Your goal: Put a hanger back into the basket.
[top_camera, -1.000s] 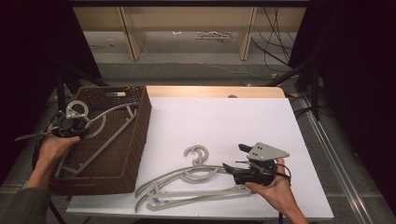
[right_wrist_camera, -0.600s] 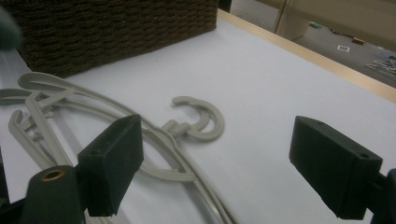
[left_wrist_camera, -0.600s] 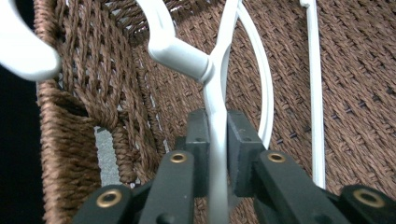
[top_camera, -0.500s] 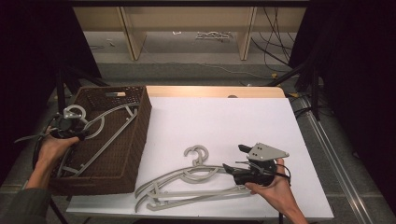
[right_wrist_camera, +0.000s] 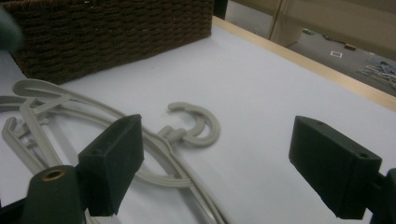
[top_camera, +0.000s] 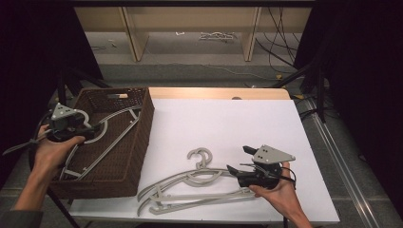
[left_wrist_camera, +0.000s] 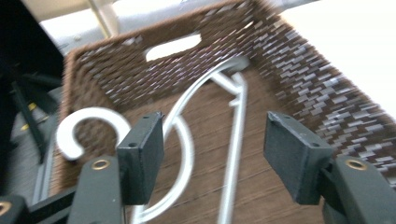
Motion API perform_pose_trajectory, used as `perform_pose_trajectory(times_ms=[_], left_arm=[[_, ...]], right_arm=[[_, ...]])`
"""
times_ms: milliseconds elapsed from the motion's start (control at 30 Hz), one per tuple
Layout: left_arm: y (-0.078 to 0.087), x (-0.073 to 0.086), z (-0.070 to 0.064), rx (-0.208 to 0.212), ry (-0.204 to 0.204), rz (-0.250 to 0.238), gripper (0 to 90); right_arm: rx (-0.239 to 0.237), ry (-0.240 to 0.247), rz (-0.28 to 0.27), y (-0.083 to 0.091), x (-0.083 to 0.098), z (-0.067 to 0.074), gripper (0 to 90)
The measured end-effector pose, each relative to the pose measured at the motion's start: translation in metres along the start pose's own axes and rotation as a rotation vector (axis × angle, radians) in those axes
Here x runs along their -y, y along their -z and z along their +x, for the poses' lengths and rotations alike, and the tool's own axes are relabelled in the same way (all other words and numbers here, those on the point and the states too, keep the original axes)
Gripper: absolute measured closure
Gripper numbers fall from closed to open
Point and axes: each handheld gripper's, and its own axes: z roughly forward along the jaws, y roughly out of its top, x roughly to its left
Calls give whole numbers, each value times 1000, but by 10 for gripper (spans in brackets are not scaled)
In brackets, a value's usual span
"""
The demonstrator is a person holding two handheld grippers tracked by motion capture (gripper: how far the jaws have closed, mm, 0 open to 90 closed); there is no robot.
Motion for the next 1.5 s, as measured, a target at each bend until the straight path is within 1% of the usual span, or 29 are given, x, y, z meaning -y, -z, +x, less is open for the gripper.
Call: perform_pose_trajectory(times_ms=[67,133,167,200,267,367,433,467,500,533,567,600,633,700,733,800,867,933,1000,1033,1067,1133,1167,1233,1267,1333,1400,1433,1500], left_arm=[[5,-2,-13,31,0,-32,354],[10,-4,-29,74,10,-67,331],[10,-4,-29,74,10,-67,324],[11,-4,-37,98,12,-82,324],[14,-5,-49,127,16,-107,306],[16,-5,-68,177,12,-123,299],[17,-4,-80,200,8,-130,289],[18,-4,-86,208,1,-133,279],[19,-3,-96,237,-11,-143,275],[19,-3,-96,237,-11,-143,270],[19,-2,-104,250,-6,-151,270],[20,-1,-110,266,-13,-156,256],[20,0,-114,278,-12,-163,230],[21,2,-124,305,-13,-187,223],[21,5,-131,321,-13,-210,210],[22,6,-133,328,-14,-215,201],[22,9,-141,331,-22,-240,202],[22,10,-143,330,-20,-251,201],[23,13,-147,345,-12,-266,198],[23,15,-150,352,-4,-269,188],[23,21,-155,369,7,-276,185],[24,24,-158,375,5,-280,181],[24,27,-161,382,6,-284,174],[24,33,-167,396,-8,-285,173],[25,36,-169,406,-8,-288,173],[25,41,-174,421,-6,-307,175],[24,46,-177,426,-7,-321,182],[23,49,-178,432,-9,-323,183],[21,55,-180,422,-31,-325,179]], right_arm=[[1,-4,-2,0,0,0,188],[1,-4,-3,-1,0,0,188],[1,-4,-3,-1,0,0,188],[-14,-12,9,0,0,1,188],[-9,-15,10,-1,0,1,188],[-12,-15,10,-1,1,2,188],[-11,-15,8,-2,2,1,188],[-6,-6,5,-2,2,0,188],[-9,-7,5,-2,3,1,188],[-9,-7,5,-2,3,1,188],[-9,-9,3,-3,3,1,188],[-14,-16,18,-2,3,1,187],[-15,-17,18,-3,3,1,187],[-19,-15,18,-3,3,1,187],[-19,-16,17,-3,4,1,188],[-17,-17,17,-3,4,1,188],[-17,-16,13,-3,4,1,188],[-15,-17,14,-3,4,2,187],[-13,-1,-1,-4,4,2,188],[-27,-13,10,-4,5,4,187],[-29,-14,9,-4,5,4,186],[-28,-16,9,-4,5,3,181],[-18,-9,-9,-4,5,1,172],[-20,-17,-11,-5,6,2,172],[-32,-30,0,-4,6,2,169],[-27,-33,-8,-4,6,2,161],[-33,-26,-3,-4,6,2,162],[-25,-14,-16,-4,7,1,162],[-33,-29,-9,-5,7,3,163]])
